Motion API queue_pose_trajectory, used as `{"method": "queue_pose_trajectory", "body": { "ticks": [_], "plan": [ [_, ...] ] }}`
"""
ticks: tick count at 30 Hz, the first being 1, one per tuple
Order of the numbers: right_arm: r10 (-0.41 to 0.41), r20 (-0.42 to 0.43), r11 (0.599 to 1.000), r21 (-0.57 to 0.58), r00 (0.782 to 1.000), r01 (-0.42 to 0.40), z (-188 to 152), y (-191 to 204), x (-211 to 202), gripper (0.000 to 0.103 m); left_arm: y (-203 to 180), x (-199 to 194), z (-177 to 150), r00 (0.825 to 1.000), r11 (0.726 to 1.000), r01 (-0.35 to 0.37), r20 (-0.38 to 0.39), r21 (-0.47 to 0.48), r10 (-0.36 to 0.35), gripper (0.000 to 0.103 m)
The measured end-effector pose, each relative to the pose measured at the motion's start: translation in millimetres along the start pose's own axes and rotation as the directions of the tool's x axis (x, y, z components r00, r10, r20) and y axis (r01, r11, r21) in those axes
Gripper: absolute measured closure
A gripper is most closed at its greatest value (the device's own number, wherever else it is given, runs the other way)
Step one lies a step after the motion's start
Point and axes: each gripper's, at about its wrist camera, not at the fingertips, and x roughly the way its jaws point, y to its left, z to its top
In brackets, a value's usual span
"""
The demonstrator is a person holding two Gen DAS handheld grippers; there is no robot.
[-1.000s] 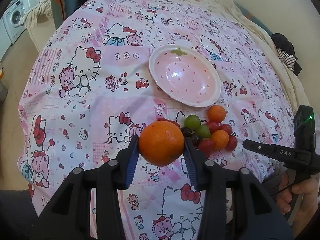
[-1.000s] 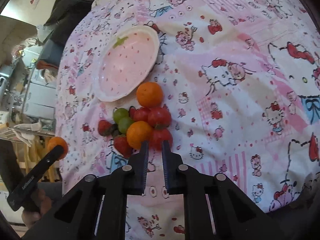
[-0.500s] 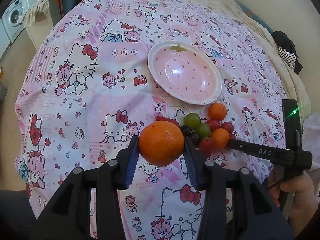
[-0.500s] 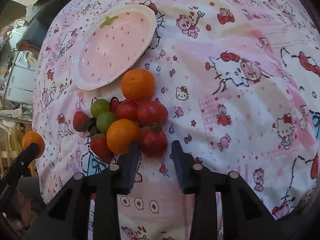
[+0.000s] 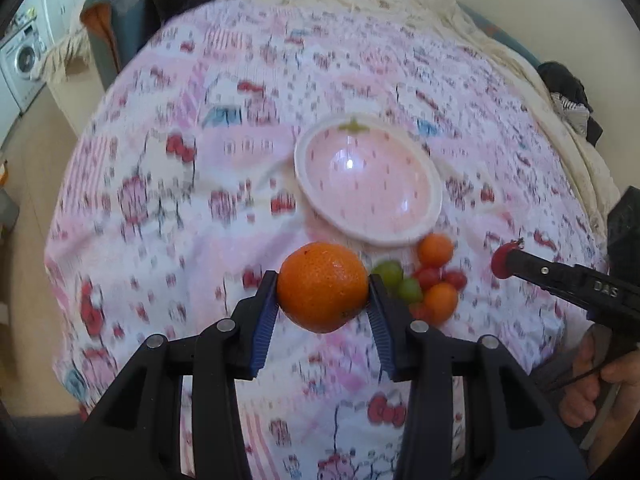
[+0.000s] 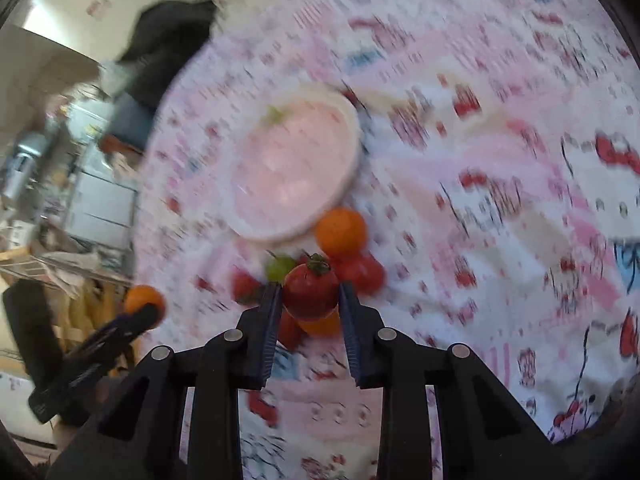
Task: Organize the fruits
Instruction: 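Carry the orange and tomato over the plate and release both tools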
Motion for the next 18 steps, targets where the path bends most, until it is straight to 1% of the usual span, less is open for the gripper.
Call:
{"method": "queue_pose_trajectory", "body": {
  "ticks": [2, 4, 7, 13, 14, 18],
  "plan": [
    [0.033, 0.044, 0.999, -0.009, 0.998, -0.033, 12.4, 6.2, -4.8, 0.073, -2.6, -0.4, 13.4, 1.0, 1.0, 0.0, 0.016, 0.015, 0.0, 0.064],
    [0.04, 0.076, 0.999, -0.028, 0.996, -0.038, 25.6, 11.1, -5.1, 0.073, -5.9, 3.8, 26.6, 1.0, 0.999, -0.014, 0.028, 0.038, 0.013, 0.064],
    [0.053, 0.103, 0.998, -0.039, 0.993, -0.049, 45.1, 12.5, 1.3, 0.073, -9.5, 18.2, 47.5, 0.999, 0.996, -0.041, 0.025, 0.076, 0.039, 0.064],
    [0.033, 0.095, 0.998, -0.051, 0.995, -0.028, 79.2, 11.8, 30.6, 0.073, -16.6, 51.3, 78.0, 0.996, 0.988, -0.075, 0.062, 0.138, 0.067, 0.064],
    [0.027, 0.087, 0.998, -0.052, 0.996, -0.023, 85.9, 10.3, 38.7, 0.073, -17.0, 57.7, 80.7, 0.996, 0.987, -0.077, 0.058, 0.142, 0.07, 0.064],
    [0.0, 0.049, 0.998, -0.064, 0.999, 0.003, 102.6, 7.7, 67.5, 0.073, -18.3, 92.0, 87.0, 0.999, 0.988, -0.044, 0.022, 0.148, 0.041, 0.064]
  ]
}}
